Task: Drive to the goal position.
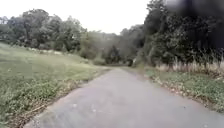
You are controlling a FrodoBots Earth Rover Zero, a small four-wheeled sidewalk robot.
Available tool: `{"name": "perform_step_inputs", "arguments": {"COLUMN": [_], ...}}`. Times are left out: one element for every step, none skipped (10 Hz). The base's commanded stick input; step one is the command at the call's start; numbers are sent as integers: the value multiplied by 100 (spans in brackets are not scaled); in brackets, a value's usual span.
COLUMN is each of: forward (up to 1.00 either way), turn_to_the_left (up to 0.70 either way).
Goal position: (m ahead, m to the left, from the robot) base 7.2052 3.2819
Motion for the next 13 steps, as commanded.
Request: {"name": "perform_step_inputs", "arguments": {"forward": [50, 50, 50, 50, 50, 50, 50, 50, 50, 50, 50, 50, 50], "turn_to_the_left": [0, 0, 0, 0, 0, 0, 0, 0, 0, 0, 0, 0, 0]}}
